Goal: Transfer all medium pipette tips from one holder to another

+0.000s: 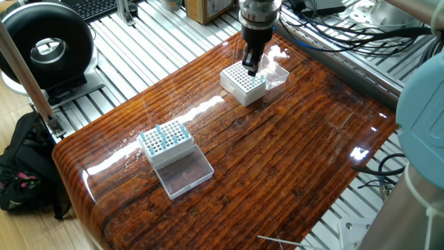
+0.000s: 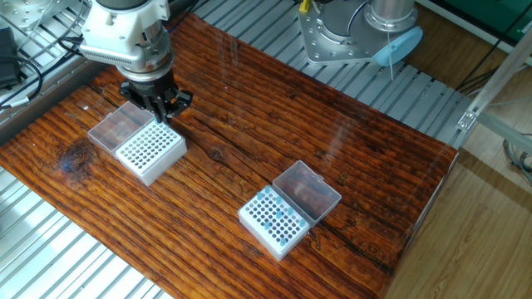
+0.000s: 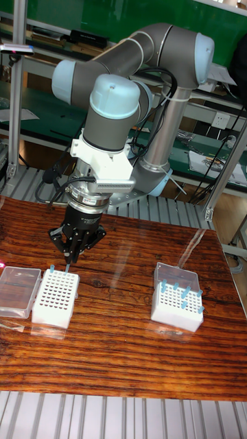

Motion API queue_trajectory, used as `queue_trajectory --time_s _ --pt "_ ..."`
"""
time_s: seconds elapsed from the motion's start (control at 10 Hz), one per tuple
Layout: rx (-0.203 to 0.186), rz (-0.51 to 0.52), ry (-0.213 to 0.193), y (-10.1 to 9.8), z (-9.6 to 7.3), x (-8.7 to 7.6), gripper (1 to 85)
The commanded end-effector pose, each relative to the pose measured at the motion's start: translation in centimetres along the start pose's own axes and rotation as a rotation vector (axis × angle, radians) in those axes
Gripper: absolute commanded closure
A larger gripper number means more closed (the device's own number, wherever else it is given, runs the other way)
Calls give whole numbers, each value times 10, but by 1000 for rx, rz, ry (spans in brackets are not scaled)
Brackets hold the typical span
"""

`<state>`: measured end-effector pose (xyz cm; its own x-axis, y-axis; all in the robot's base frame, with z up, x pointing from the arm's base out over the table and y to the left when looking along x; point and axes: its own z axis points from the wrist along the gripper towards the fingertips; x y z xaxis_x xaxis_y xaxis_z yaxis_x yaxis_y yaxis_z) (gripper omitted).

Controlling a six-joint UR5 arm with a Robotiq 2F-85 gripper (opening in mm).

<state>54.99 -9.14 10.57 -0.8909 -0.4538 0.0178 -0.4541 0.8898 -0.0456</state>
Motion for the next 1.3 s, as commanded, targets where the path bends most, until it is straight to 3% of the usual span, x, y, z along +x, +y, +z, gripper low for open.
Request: queue_trajectory --time_s 0.0,0.8,1.2 --pt "-11 1 -11 2 -1 -3 680" --pt "9 -5 0 -4 -1 0 673" --pt "11 -13 0 -4 -2 1 610"
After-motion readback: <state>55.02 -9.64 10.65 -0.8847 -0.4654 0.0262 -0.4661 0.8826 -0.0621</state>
